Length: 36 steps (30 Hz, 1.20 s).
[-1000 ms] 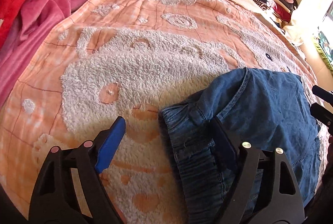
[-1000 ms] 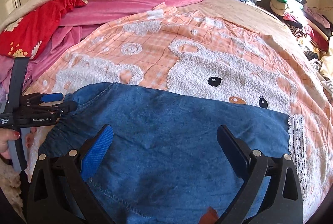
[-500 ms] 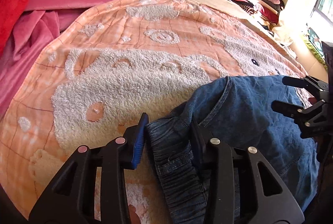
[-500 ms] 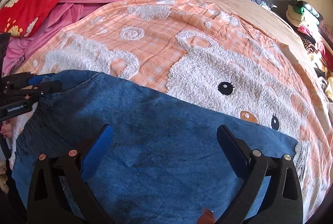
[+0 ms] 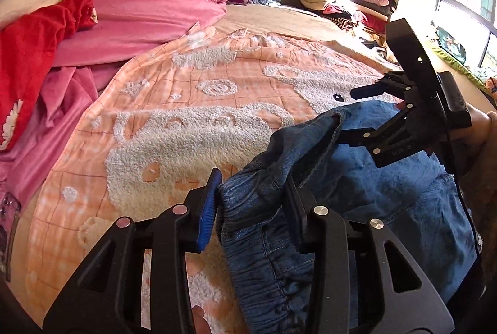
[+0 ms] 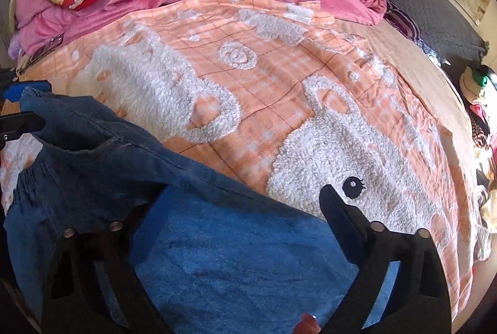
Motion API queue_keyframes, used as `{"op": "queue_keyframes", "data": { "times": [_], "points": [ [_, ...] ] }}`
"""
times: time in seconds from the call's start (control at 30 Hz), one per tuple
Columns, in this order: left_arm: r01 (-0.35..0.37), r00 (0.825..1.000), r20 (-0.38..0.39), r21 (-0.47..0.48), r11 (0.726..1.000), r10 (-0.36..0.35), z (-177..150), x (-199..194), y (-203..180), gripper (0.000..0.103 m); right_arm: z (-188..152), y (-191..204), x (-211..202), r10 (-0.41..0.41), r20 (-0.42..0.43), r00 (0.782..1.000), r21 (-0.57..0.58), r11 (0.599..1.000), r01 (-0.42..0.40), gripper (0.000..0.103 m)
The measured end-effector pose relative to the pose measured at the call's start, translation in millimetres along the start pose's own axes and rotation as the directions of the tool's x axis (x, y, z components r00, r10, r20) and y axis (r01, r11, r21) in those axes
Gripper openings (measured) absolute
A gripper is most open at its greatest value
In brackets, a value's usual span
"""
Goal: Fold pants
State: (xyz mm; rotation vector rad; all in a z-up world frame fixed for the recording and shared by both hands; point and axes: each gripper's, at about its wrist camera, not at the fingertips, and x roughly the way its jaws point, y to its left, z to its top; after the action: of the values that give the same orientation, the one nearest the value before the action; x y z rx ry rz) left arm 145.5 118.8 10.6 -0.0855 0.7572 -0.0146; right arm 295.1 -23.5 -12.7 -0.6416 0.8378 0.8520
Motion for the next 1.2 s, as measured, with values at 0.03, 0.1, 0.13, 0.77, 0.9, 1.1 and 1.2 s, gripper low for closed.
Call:
{"op": "queue_keyframes", "data": {
  "times": [0.03,0.1,0.13,0.77,0.9,1.1,1.2],
  "points": [
    [-0.004,1.000,-0.001,0.003,1.000,0.004,-0.9,-0.3,-0.7,0.031,0.4,3.3,1.7,0.017,-0.009,1.000,-0.010,1.000,-0.017,0.060],
    [-0.025,1.000,-0.002,0.013,1.000,0.025,-1.6,0.8,-2.5,0.031,-1.1,8.5,1.9,0.059,-0.015,0.998,-0.008,0.998,-0.059,0.037],
    [-0.034,0.999,-0.004,0.015,0.999,0.035,-2.5,1.0,-2.8,0.031,-2.6,11.8,-1.2,0.070,-0.004,0.998,-0.005,0.998,-0.070,0.030],
    [-0.014,0.999,0.048,-0.005,1.000,0.014,-37.9,-59.9,-22.4,0.031,-115.2,75.0,-136.8,0.162,0.261,0.952,0.239,0.944,-0.226,0.011],
    [0.002,0.999,0.041,-0.011,1.000,-0.001,-55.4,-77.0,-25.0,0.032,-136.2,102.1,-151.0,0.185,0.264,0.947,0.243,0.937,-0.251,0.011],
    [0.008,1.000,-0.008,0.019,1.000,-0.008,-82.6,-87.6,-32.4,0.033,-166.3,132.6,-148.1,0.230,0.229,0.946,0.276,0.917,-0.289,0.011],
    [-0.005,0.999,-0.044,0.036,0.999,0.006,-95.8,-84.8,-34.0,0.034,-176.6,142.9,-142.7,0.250,0.213,0.945,0.301,0.903,-0.307,0.011]
  ]
}}
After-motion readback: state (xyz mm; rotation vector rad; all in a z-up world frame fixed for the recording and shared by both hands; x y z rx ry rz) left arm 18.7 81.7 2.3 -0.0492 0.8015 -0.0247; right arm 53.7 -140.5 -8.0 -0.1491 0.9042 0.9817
